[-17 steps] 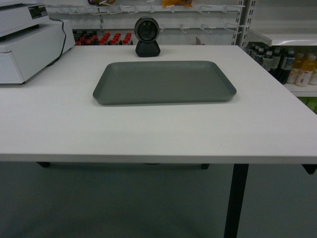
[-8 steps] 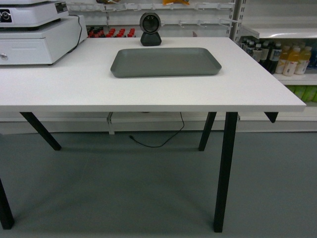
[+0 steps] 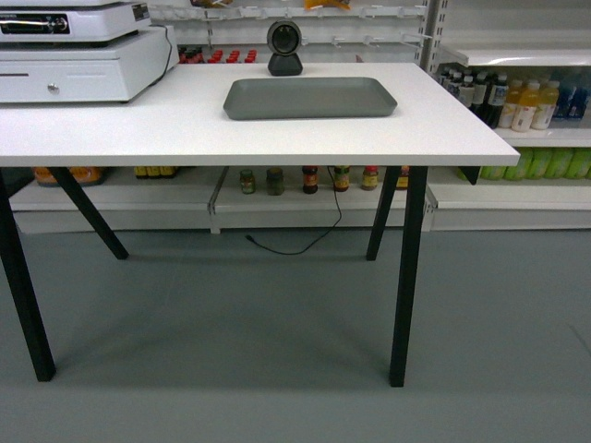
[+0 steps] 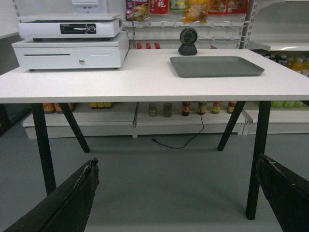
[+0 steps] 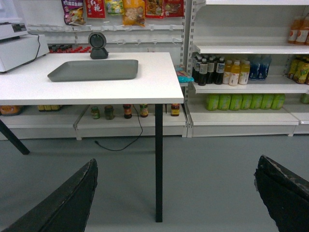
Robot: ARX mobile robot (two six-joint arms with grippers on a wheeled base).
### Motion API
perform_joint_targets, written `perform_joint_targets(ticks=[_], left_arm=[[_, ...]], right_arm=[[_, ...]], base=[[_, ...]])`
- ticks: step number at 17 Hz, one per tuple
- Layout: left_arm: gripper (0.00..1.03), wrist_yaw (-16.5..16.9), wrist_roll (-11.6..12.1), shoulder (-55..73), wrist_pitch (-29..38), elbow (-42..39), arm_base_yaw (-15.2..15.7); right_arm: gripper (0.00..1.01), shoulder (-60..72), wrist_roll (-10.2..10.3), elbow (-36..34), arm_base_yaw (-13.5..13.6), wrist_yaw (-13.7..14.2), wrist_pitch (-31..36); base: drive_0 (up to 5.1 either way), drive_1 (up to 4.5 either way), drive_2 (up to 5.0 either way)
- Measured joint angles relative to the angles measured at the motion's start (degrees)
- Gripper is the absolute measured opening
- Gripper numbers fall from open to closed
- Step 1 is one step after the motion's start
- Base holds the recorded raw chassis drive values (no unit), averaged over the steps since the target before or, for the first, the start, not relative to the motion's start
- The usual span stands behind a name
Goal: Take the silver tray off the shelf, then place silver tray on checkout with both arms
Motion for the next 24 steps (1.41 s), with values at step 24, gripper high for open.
perform_joint_targets(ticks=[24], left_arm=[[0.98, 0.0, 0.2, 0.0, 0.1, 0.0, 0.0]], right_arm=[[0.98, 0.0, 0.0, 0.0, 0.0, 0.0, -0.1]], base=[[0.0, 0.00, 0.0]])
